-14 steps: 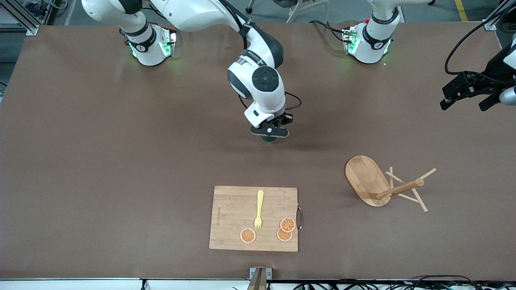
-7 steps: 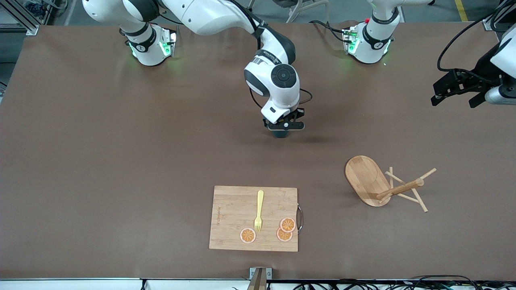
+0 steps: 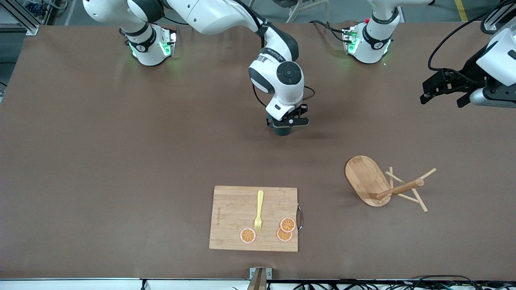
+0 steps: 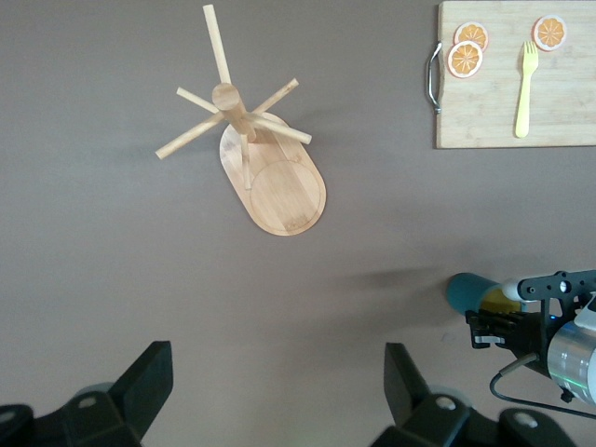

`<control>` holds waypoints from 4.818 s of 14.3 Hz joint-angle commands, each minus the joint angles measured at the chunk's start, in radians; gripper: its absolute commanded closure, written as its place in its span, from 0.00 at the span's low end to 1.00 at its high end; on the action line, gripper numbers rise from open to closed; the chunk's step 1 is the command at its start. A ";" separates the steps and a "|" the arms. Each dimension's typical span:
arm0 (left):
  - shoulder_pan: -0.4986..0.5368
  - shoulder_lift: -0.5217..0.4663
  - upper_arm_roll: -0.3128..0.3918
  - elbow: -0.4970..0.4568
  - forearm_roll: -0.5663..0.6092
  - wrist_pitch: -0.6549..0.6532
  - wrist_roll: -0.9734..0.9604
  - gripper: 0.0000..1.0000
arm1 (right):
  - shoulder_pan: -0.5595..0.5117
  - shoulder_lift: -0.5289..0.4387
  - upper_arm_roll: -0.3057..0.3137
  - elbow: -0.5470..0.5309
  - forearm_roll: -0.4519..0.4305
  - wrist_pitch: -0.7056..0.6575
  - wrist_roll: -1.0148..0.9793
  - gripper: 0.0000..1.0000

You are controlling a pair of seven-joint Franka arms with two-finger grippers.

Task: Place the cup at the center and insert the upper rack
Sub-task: 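Carry the teal mug with the right gripper to the table center, then release the mug and retract the right gripper while the left gripper approaches, then lower the left gripper toward the teal mug's handle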

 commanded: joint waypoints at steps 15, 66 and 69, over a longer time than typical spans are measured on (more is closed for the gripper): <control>-0.051 -0.018 -0.242 -0.120 -0.026 0.045 -0.305 0.00 | -0.665 -0.378 -0.023 0.207 -0.175 -0.703 -0.245 0.00; -0.632 0.640 -0.635 -0.490 1.570 0.298 -2.387 0.00 | -1.050 -0.933 -0.015 -0.469 -0.206 -0.392 -0.998 0.00; -0.631 0.635 -0.635 -0.546 1.632 0.295 -2.407 0.00 | -1.049 -0.933 -0.015 -0.469 -0.206 -0.418 -0.998 0.00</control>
